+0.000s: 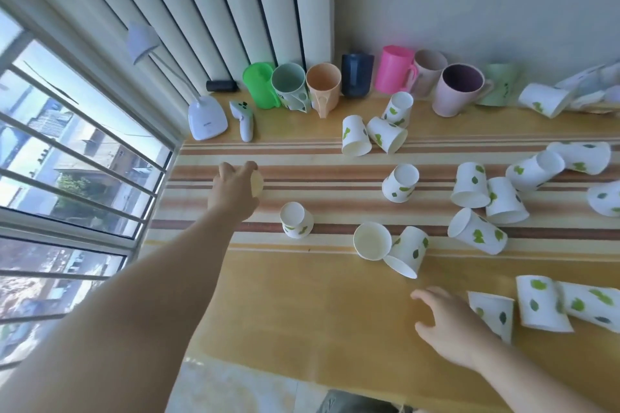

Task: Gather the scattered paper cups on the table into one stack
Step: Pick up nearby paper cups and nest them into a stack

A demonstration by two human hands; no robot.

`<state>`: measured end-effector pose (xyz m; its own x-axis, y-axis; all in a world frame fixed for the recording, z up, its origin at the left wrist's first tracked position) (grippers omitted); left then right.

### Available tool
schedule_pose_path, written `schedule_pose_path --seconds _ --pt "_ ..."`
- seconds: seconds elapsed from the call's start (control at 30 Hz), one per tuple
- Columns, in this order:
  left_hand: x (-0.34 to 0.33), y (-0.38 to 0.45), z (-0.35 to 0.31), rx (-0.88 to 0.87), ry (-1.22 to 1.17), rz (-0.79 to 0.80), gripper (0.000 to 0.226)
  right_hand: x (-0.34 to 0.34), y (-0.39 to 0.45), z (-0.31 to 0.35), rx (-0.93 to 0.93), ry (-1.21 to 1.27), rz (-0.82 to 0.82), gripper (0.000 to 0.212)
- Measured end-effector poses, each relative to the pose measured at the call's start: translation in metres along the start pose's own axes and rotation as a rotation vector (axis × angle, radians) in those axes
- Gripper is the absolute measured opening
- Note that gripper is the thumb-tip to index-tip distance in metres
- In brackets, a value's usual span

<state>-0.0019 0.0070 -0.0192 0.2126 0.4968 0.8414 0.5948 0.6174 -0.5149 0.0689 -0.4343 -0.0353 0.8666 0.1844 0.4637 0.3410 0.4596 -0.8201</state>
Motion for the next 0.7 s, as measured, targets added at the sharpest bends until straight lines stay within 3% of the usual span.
schedule_pose_path --seconds 0.17,0.23,0.33,0.5,0.7 --pt "0.003 -0.046 -0.011 0.053 -0.153 -0.22 0.075 -0.002 0.004 -0.009 -0.029 -0.006 0.024 0.053" --pt "0.001 -0.081 -0.033 -0.051 -0.275 -0.353 0.078 -0.002 0.004 -0.011 -0.022 -0.008 0.021 0.053" --pt "-0.024 -0.145 -0.077 -0.366 -0.317 -0.419 0.08 -0.002 -0.001 -0.016 -0.002 0.011 0.021 0.053" --pt "-0.126 -0.216 -0.136 -0.709 -0.258 -0.153 0.098 -0.006 -0.02 -0.033 0.041 0.05 0.013 0.054" --pt "-0.209 -0.233 -0.181 -0.692 -0.229 0.111 0.105 -0.013 -0.028 -0.089 0.024 0.025 -0.024 0.061"
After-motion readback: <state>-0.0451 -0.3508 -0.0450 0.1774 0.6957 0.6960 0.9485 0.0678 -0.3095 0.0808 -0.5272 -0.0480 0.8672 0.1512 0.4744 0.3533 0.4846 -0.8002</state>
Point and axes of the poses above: each hand's wrist, its own y-axis towards the middle knuckle, its own x-axis out of the back of the hand, z = x × y, the point moved 1 cm from there along y, towards the middle knuckle, and after that the axes turned 11 degrees about z, right-handed, at the moved point
